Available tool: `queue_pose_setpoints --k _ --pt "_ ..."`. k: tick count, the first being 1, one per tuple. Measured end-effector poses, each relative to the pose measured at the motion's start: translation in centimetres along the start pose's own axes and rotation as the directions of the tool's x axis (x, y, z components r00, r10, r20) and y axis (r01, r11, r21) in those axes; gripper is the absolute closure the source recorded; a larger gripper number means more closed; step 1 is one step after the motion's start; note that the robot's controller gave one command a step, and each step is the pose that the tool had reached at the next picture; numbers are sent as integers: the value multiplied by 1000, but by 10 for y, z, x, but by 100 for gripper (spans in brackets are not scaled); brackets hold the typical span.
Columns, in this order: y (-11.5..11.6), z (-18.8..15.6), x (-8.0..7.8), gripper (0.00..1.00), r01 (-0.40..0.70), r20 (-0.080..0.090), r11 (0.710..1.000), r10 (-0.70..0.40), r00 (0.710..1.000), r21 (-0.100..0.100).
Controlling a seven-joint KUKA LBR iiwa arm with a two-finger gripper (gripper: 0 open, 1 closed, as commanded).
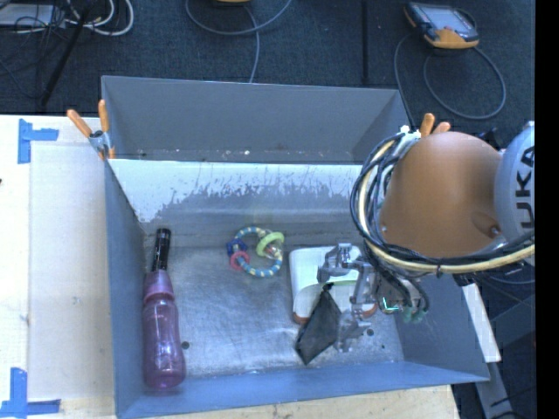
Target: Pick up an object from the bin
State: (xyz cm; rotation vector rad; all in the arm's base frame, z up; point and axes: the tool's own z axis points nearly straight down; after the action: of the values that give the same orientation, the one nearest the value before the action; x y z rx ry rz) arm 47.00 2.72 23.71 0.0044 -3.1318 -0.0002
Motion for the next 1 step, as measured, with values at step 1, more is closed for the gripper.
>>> queue_pose_setpoints --k 1 --pt "0 -3 -1 0 -1 8 1000 1 1000 0"
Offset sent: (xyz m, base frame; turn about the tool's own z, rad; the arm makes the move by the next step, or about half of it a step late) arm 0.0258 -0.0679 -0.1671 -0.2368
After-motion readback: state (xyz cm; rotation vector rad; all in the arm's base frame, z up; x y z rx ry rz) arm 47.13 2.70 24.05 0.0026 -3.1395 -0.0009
